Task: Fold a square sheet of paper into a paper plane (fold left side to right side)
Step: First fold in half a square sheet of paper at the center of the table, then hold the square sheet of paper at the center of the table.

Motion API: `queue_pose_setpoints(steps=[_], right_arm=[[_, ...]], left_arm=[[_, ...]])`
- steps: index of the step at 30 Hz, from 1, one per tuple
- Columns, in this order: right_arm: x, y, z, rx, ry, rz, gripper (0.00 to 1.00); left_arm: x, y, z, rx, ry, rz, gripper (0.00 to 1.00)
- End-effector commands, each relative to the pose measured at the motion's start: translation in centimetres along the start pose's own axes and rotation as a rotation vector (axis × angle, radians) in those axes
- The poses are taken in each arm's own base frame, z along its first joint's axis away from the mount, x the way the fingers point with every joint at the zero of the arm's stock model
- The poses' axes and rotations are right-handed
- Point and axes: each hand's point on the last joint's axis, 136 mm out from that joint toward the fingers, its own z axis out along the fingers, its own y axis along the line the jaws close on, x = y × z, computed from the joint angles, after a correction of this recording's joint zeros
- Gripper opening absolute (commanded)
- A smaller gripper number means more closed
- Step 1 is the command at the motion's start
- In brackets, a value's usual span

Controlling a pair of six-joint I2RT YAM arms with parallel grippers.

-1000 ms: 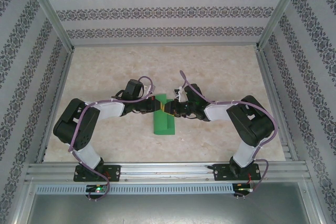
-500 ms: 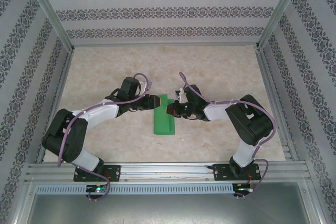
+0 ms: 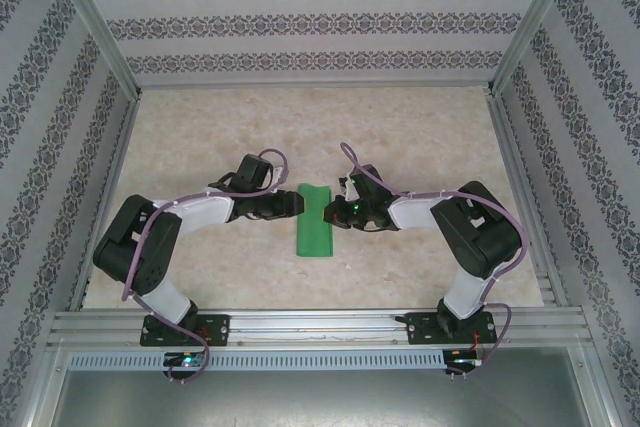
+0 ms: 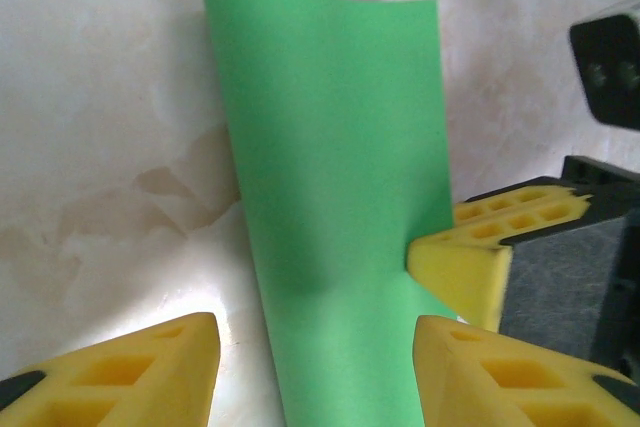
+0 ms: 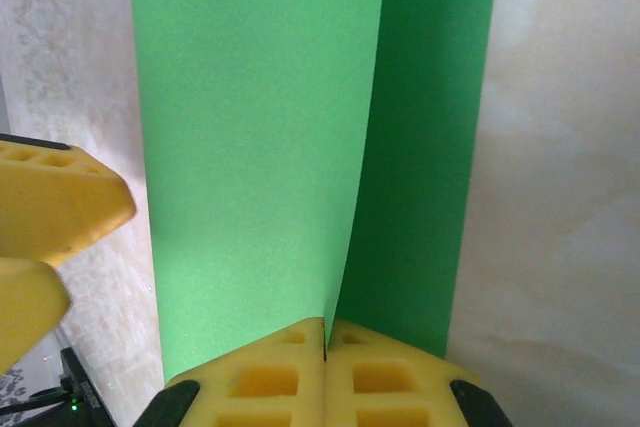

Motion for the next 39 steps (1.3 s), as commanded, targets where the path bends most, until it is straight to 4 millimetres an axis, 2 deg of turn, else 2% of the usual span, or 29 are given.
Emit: queue_pose_setpoints(steps=[1,9,19,24,31,39], right_arm=[[-0.7,1.0,-0.5,0.001,-0.028,-0.045,0.01],[-0.7,1.1,-0.4,-0.007,-0.026,-0.047,0.03],[-0.9,1.2,-0.9,-0.015,-0.036,-0.033,0.12],[-1.3,0.8,-2.2,-0.004,-0.074,-0.027,0.21],[-1.8,-0.9,-4.9,0.071,-0.137,-0.020,0.34],[-2.2,-2.5,-7.2,0.105,-0.190,0.000,0.37]], left_arm=[[0.4,-1.1,0.7,0.029,0.030,0.012,0.54],[0.8,-1.0,2.1,0.019,0.063,0.006,0.53],[1.7,0.4,3.6,-0.028,0.107,-0.020,0.41],[2.5,1.3,4.3,-0.060,0.138,-0.030,0.35],[3.6,2.6,4.9,-0.140,0.192,-0.034,0.35],[4.6,3.3,5.6,-0.200,0.262,-0.021,0.36]])
